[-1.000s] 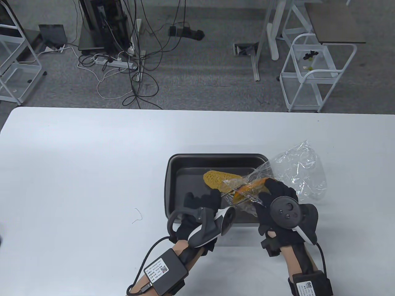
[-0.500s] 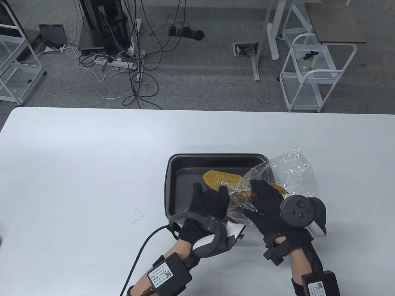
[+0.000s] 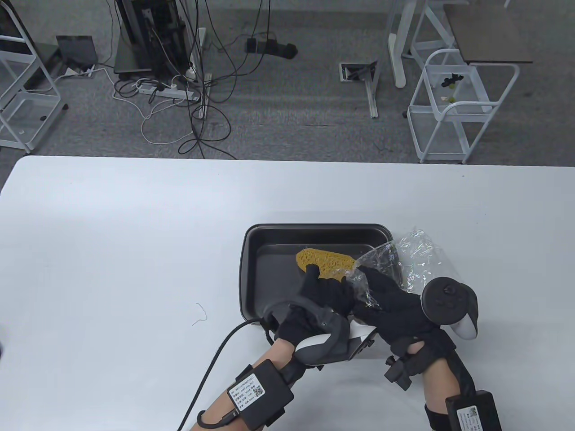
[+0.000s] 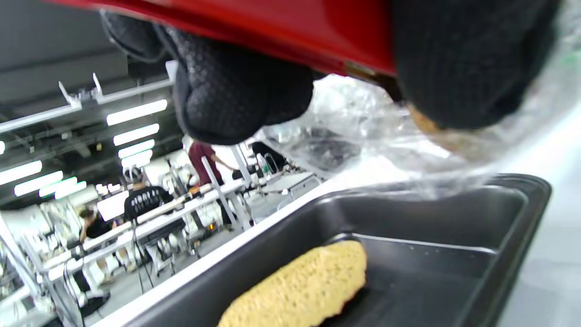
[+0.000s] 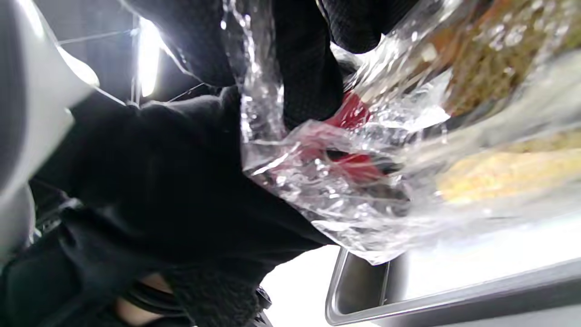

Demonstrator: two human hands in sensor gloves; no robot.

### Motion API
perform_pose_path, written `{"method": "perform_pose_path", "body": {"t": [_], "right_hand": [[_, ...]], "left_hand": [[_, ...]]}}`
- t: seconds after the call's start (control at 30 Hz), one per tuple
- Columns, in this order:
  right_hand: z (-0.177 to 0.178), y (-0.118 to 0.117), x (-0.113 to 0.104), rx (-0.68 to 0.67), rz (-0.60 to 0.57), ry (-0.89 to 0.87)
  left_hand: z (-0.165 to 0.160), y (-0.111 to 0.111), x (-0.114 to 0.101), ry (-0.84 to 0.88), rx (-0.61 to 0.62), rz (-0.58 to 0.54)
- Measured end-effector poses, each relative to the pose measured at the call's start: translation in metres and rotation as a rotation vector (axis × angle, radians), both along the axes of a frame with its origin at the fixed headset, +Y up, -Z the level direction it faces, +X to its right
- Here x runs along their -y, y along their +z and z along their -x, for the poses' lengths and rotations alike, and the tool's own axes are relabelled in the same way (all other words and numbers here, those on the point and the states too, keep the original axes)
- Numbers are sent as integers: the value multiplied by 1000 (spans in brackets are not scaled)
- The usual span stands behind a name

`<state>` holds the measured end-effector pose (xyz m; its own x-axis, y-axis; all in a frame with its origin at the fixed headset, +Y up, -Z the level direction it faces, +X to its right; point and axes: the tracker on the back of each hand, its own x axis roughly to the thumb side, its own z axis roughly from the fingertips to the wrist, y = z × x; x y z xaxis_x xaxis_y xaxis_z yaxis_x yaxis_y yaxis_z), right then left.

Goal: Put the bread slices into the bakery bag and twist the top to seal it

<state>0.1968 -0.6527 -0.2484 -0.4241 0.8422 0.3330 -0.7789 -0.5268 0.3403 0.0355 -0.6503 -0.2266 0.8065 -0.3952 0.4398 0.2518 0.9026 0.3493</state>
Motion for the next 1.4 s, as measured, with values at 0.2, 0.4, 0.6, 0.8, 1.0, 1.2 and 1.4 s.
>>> {"method": "perform_pose_path", "body": {"t": [0.2,0.4,0.6,0.8,1.0,1.2,1.4], "right_hand": [[-16,-5,3,180,-56,149],[-24,-7,3,207,-38,130],[-29,-9,6,237,-33,127],[-34,-11,8,254,-26,134],[-34,-12,10,270,-21,150],[-37,-12,10,290,-19,151],[-48,-14,10,322,-9,129]], "left_hand": [[2,-2,-4,-85,-36,-2],[15,3,-9,-114,-51,-32],[29,8,-11,-112,-69,-33],[59,23,-16,-44,-107,-27],[103,32,-18,64,-173,46],[141,33,-17,133,-239,103],[168,22,-11,196,-311,207]]}}
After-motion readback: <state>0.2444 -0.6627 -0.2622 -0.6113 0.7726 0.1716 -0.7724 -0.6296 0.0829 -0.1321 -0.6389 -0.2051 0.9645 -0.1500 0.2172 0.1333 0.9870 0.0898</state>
